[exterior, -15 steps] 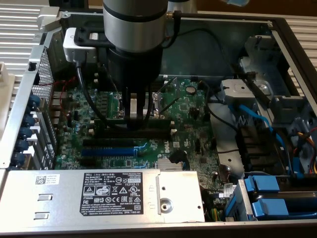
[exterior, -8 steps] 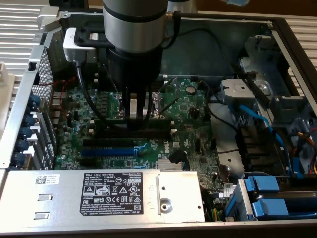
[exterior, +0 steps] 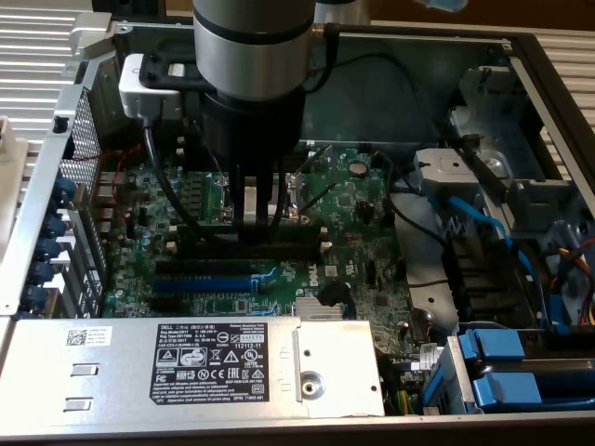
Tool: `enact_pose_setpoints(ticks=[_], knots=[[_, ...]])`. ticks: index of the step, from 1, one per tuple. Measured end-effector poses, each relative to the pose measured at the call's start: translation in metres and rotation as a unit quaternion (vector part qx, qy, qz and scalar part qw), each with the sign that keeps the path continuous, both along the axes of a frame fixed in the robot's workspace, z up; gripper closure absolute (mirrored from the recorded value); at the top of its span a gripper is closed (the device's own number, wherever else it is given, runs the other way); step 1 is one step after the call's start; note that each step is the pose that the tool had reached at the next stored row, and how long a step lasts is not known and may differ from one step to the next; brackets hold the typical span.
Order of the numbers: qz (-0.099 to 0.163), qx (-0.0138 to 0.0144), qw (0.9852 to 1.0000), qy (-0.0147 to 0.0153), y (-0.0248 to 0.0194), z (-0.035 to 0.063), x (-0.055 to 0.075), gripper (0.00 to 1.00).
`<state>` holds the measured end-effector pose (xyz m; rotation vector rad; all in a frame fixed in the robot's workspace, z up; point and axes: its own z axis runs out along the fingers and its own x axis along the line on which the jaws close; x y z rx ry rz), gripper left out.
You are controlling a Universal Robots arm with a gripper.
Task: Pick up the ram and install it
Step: 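Insert the ram into the slot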
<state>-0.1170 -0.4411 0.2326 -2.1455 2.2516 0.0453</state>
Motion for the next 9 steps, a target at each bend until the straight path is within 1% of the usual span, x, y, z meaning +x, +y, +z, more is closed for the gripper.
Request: enact_pose_setpoints(ticks=[9], knots=[[-0.006, 0.0001, 1.0, -0.0005, 0.0006, -0.0002, -0.0003, 0.85]])
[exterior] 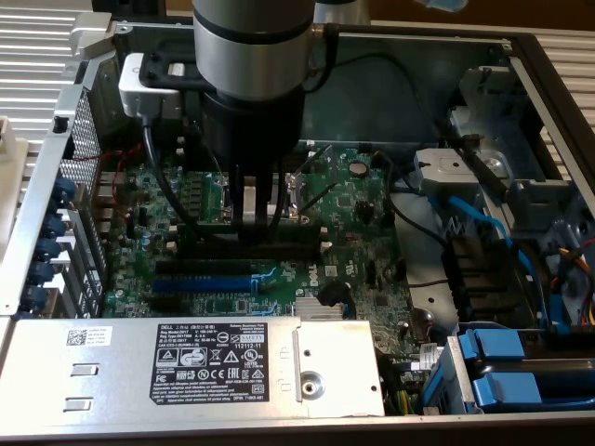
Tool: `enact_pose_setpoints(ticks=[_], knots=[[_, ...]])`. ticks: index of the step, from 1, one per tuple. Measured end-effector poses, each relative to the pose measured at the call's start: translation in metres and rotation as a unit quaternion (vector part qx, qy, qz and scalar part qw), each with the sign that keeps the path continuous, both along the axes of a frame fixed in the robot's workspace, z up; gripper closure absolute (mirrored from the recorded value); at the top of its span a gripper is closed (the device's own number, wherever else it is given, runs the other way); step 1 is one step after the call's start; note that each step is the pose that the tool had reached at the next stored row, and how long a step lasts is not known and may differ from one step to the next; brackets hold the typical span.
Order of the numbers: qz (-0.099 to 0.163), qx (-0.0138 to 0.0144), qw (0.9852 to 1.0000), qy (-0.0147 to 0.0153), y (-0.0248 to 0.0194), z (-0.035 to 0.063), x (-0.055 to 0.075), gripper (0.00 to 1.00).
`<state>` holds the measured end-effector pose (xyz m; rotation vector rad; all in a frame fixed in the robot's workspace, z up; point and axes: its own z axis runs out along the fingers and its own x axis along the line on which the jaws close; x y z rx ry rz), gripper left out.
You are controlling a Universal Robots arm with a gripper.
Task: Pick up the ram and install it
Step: 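Insert the ram into the slot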
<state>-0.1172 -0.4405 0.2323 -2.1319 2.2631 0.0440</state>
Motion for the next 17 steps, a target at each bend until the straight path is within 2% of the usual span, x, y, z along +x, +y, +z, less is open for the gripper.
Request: enact_pose_setpoints(ticks=[17], knots=[[0.0, 0.0, 1.0, 0.0, -0.0009, -0.0002, 0.0001, 0.85]])
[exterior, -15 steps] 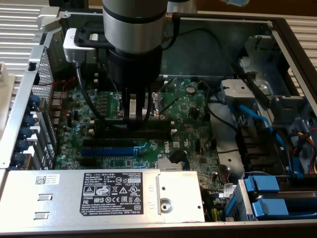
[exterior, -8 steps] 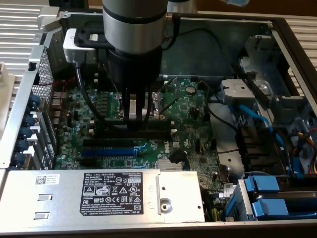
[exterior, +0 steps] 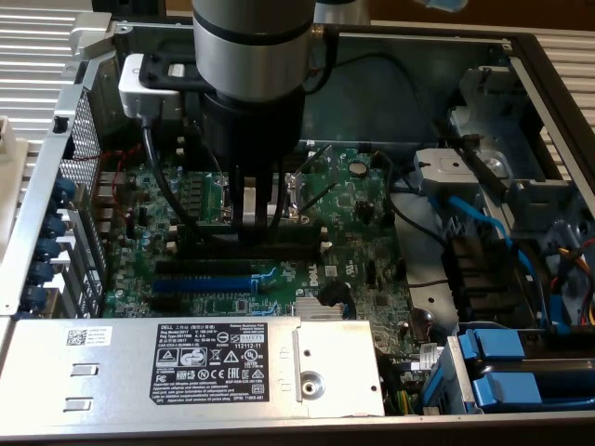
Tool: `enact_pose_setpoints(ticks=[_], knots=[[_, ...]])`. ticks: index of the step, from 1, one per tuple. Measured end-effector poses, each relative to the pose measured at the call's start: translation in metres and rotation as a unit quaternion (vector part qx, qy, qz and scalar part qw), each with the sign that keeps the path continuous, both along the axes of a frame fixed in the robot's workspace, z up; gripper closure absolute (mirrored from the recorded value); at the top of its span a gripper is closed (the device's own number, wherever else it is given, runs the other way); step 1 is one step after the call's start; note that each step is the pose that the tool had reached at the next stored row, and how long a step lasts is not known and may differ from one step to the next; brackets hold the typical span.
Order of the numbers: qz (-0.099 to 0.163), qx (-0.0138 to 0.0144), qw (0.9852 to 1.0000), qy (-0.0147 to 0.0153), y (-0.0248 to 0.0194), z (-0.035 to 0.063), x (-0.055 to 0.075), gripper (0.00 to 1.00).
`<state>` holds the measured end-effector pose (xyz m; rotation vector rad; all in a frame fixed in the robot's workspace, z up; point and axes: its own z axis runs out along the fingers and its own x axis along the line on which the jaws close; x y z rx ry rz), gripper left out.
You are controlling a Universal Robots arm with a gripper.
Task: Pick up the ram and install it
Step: 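Insert the ram into the slot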
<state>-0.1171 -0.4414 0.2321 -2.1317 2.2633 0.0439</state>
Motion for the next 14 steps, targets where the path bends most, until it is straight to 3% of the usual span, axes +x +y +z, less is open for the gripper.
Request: enact_pose_setpoints(ticks=[14], knots=[[-0.001, 0.0, 1.0, -0.0001, 0.001, -0.0016, 0.0, 0.85]])
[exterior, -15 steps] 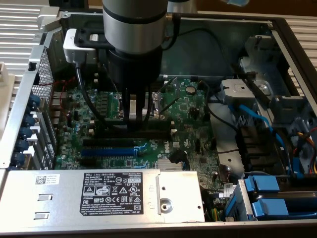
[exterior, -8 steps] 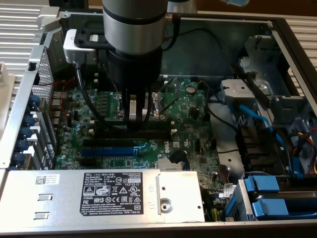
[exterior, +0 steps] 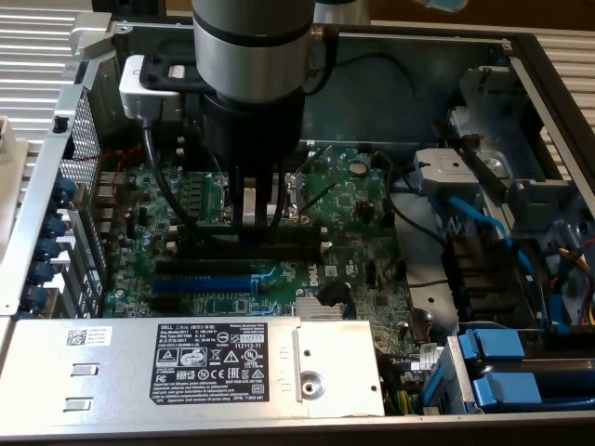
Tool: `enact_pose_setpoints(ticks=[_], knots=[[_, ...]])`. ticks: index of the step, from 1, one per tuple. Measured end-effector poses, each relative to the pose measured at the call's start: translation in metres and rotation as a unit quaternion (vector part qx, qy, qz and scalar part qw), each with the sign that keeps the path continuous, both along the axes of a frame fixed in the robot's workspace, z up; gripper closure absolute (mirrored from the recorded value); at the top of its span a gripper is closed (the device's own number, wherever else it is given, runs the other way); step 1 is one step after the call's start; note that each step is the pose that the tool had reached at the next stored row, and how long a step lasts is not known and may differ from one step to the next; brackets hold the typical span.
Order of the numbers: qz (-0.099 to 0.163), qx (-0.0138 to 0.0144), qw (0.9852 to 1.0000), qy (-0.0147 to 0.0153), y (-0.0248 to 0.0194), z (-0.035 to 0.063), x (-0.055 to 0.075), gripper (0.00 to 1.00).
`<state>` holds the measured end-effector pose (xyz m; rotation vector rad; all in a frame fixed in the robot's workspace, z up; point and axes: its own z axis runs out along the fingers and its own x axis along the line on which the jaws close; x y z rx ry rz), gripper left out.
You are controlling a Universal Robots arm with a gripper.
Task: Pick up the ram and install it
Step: 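Insert the ram into the slot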
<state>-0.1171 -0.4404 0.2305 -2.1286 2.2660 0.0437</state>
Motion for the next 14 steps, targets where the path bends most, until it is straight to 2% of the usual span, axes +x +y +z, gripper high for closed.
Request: enact_pose_setpoints(ticks=[14], knots=[[-0.004, 0.0, 1.0, -0.0001, 0.0, -0.0013, -0.0004, 0.85]])
